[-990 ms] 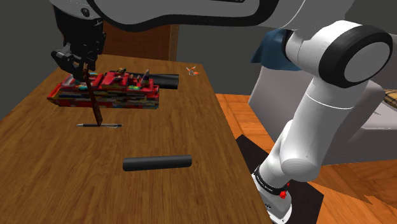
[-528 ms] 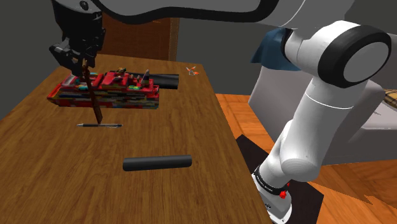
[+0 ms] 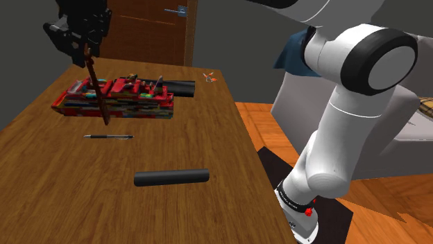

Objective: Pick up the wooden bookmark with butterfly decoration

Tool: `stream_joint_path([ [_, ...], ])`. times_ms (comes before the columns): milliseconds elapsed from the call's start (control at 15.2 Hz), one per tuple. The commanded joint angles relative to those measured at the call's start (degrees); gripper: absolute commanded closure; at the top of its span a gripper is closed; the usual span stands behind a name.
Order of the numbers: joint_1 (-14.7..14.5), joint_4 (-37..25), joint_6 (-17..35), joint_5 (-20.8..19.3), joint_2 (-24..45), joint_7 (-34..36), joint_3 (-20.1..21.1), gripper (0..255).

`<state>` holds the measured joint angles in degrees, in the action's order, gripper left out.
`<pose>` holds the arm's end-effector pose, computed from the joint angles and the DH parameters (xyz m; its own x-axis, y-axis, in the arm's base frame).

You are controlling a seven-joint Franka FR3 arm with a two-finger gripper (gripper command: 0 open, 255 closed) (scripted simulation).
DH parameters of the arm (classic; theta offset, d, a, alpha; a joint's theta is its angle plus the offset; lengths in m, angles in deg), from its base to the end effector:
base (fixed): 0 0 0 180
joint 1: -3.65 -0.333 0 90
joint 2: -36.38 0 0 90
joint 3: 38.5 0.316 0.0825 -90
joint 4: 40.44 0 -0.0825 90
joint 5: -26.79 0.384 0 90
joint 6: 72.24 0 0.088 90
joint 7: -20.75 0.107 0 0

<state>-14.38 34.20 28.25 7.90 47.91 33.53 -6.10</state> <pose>0.4512 0.4343 0.6712 0.7423 0.5921 0.3137 0.5758 -0.8031 0.1534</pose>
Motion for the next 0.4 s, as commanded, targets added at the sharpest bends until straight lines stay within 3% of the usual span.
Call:
stream_joint_path([
  [0,-0.7,-3.3,-2.3,-0.7,1.2,-0.1,0.1,255],
  [330,-1.9,-8.1,-5.6,-1.8,2.9,-0.3,0.2,255],
])
